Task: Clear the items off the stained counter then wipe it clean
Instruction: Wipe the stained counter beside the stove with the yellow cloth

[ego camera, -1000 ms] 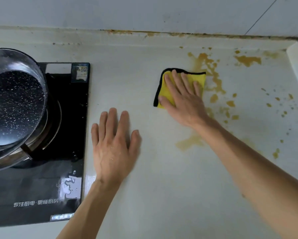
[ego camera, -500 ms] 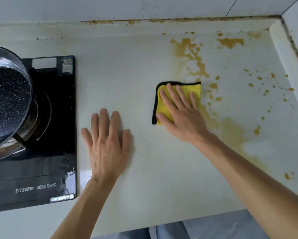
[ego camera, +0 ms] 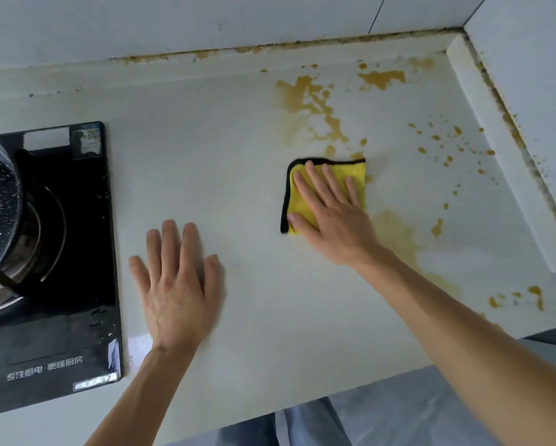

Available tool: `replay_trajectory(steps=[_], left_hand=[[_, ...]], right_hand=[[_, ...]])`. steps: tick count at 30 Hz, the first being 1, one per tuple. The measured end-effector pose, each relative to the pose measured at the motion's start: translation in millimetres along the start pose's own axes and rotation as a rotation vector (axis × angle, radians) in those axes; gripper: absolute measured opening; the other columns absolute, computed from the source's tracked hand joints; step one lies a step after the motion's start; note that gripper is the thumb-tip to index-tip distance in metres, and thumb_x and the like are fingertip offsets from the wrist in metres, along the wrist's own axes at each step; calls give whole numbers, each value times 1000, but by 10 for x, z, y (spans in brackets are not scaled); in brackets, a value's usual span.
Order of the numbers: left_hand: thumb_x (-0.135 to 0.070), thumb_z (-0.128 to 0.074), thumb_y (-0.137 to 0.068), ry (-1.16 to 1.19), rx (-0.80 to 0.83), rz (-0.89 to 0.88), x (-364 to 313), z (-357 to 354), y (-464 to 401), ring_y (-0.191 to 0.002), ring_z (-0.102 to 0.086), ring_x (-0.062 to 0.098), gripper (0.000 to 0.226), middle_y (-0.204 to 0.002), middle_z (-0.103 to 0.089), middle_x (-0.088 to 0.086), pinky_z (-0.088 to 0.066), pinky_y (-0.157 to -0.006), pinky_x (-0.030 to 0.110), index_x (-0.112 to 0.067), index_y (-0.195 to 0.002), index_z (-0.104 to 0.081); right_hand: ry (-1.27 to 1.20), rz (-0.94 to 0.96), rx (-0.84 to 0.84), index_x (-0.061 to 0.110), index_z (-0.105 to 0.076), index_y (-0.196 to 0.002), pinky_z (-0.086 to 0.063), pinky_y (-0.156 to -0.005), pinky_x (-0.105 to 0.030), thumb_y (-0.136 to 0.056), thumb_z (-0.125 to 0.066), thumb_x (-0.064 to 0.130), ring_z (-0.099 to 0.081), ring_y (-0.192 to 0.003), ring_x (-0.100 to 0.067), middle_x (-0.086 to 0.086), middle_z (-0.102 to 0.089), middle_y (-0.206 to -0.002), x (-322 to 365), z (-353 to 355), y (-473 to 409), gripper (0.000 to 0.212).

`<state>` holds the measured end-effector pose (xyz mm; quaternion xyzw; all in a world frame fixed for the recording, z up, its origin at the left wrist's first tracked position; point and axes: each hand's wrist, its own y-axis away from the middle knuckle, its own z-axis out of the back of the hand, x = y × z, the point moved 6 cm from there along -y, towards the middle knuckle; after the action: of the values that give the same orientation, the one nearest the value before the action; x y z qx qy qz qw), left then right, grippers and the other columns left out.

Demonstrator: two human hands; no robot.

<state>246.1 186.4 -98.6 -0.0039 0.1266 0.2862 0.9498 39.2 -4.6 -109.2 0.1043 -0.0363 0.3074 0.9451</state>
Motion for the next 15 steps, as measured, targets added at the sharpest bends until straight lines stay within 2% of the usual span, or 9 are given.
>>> replay_trajectory(steps=[3,8,11,13,15], left_hand=[[-43,-34,-103,2,1,3,-11,-1,7,-158,-20,36,59,-168,-31,10,-19,-122,64,-20,-157,-38],[-41,-36,-103,7,-1,7,-32,40,18,-158,-21,36,58,-167,-32,11,-18,-123,63,-19,-157,-39],[-40,-37,-102,-2,-10,10,-36,57,15,-155,-25,38,57,-164,-36,12,-21,-122,64,-17,-155,-41],[-40,-37,-102,-7,-14,11,-33,55,9,-155,-26,38,57,-163,-37,11,-22,-121,64,-17,-154,-42],[-40,-38,-101,-17,-27,4,-30,51,5,-153,-28,39,57,-161,-38,11,-24,-119,65,-16,-153,-43]], right_hand=[[-20,-89,-10,32,-3,-167,2,-129,-52,-103,-27,64,7,-162,-19,6,7,-176,129,57,-397,76],[13,115,-32,32,-10,-167,-6,-129,-54,-102,-30,65,0,-163,-20,5,-1,-176,400,7,3,76],[-67,122,-24,33,-13,-167,-7,-130,-51,-102,-36,64,1,-162,-17,6,-1,-176,215,41,234,76],[-155,85,-63,30,-26,-165,-11,-128,-43,-102,-41,61,-8,-162,-17,3,-11,-175,112,156,246,72],[-145,15,-190,22,-40,-158,-24,-121,-43,-102,-47,56,-29,-155,-23,-2,-39,-165,8,346,134,66]])
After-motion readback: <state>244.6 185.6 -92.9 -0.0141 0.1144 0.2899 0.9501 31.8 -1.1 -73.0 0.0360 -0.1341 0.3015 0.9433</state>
